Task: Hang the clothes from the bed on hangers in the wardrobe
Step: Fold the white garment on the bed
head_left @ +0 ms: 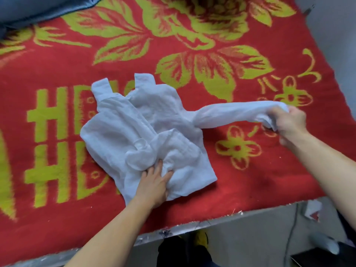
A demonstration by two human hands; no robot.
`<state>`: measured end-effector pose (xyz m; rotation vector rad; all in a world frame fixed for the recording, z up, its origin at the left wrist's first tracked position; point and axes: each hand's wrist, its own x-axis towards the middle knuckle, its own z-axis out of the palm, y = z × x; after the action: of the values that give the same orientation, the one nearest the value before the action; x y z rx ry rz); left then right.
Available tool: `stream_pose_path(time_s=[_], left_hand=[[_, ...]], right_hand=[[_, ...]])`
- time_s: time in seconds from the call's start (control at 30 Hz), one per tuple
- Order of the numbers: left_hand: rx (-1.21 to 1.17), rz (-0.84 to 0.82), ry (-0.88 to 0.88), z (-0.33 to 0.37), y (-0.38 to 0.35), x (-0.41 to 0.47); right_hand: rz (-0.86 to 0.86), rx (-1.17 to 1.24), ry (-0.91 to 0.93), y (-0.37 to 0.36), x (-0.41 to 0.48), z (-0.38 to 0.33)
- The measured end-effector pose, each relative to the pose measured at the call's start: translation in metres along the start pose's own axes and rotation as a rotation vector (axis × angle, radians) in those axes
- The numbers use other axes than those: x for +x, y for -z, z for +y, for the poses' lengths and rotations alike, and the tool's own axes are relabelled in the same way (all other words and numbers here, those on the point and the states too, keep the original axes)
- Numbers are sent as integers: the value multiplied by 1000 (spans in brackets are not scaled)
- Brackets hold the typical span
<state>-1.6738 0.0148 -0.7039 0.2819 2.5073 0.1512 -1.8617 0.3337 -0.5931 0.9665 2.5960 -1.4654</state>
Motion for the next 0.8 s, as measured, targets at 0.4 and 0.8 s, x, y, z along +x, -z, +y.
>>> stream_pose_path(time_s=[0.4,0.8], left_hand=[[-646,431,584,-16,19,-74],[-220,446,250,11,-1,-70]], right_hand=[[-434,-238,802,-87,-144,-62],[-814,-877,1099,-120,-171,64]])
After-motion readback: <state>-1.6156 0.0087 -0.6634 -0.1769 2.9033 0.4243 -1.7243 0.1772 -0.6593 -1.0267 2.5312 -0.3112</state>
